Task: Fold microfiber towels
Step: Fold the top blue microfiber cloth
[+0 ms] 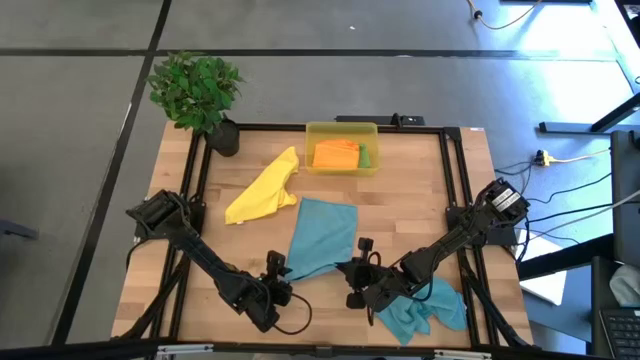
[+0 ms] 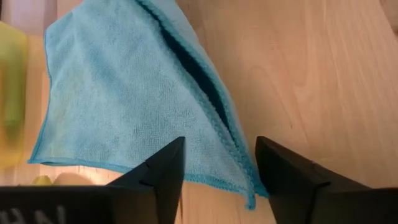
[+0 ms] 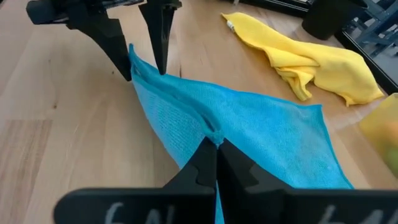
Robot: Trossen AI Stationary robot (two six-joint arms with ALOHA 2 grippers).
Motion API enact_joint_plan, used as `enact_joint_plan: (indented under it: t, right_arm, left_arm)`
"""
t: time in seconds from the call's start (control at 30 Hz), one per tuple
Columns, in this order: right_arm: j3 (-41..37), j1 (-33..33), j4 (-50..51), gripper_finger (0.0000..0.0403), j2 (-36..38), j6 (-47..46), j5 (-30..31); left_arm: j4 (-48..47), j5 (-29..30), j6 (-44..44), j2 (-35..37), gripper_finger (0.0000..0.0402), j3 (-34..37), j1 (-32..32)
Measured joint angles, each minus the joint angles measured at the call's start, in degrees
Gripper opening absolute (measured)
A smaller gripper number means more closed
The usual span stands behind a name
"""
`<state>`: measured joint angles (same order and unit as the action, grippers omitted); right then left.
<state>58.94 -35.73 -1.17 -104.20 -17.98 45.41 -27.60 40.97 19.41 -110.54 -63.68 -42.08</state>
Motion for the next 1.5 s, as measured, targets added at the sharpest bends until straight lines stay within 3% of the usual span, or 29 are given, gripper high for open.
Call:
enact_joint_plan:
  t: [0.17, 0.3, 0.7, 0.97, 1.3, 1.5]
  right_arm:
    - [0.0, 0.0, 0.38, 0.0, 0.0, -0.02, -2.26]
    - [0.0, -0.03, 1.72, 0.0, 0.0, 0.03, -7.94]
    - [0.0, -4.11, 3.5, 0.0, 0.0, -0.13, -27.48]
    - [-0.28, -4.52, 9.43, 0.0, 0.61, -5.92, -22.77]
    - [-3.74, -2.57, 11.18, 0.0, 2.21, -8.63, -15.37]
    - [-9.16, -0.85, 10.12, 0.0, 8.08, -10.86, -10.67]
  left_arm:
    - [0.08, -0.02, -0.4, 0.0, 0.0098, -0.02, -0.85]
    - [0.2, -0.25, -0.43, 0.02, 0.0017, -0.02, -1.48]
    - [7.78, -13.66, -1.17, 2.31, 0.0001, -0.13, 0.19]
    - [8.9, -15.02, -3.3, 9.63, 0.0, -0.22, 1.34]
    - [5.86, -23.32, -10.24, 10.1, 0.0, -0.2, 9.09]
    - [5.89, -28.0, -14.64, 11.06, 0.0, -0.15, 14.19]
